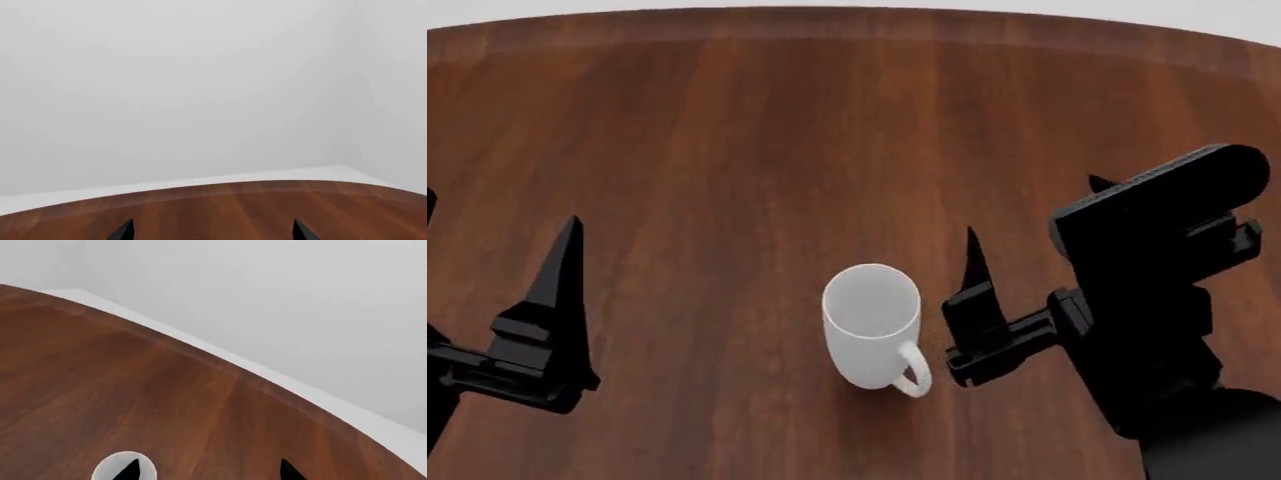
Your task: Put the white mug on the plate.
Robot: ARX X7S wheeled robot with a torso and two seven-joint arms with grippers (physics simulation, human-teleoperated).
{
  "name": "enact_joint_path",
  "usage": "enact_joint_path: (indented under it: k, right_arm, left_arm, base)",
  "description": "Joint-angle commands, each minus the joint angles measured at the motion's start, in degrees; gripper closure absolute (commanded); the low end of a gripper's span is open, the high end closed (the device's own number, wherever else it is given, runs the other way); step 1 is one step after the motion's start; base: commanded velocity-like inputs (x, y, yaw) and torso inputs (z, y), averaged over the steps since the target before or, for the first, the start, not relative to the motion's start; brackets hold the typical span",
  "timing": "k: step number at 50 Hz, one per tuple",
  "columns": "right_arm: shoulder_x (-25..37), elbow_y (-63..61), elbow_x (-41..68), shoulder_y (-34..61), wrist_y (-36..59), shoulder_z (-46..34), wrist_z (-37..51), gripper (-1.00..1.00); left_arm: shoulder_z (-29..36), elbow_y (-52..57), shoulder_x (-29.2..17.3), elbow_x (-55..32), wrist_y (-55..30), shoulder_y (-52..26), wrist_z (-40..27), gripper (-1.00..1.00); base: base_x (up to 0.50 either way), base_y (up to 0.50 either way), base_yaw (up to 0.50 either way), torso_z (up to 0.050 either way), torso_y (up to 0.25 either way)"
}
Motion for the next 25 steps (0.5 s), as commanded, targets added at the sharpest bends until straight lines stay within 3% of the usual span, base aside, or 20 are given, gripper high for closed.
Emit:
enact_joint_path:
  k: [1, 25]
  right_arm:
    - [3.6, 0.5, 0.7, 3.9, 3.4, -1.2, -2.9, -1.00]
    - [6.1, -0.8, 0.9, 4.5, 5.8, -3.7, -4.3, -1.00]
  left_arm:
    - [-0.6, 2.4, -0.2, -0.7, 0.0, 0.1, -0.9, -1.00]
    - [0.1, 6.6, -0.6, -1.8, -1.7, -0.8, -2.8, -1.00]
  base:
    - [0.00, 0.00, 0.00, 0.039, -0.156]
    - [0.00, 0.00, 0.00, 0.039, -0.154]
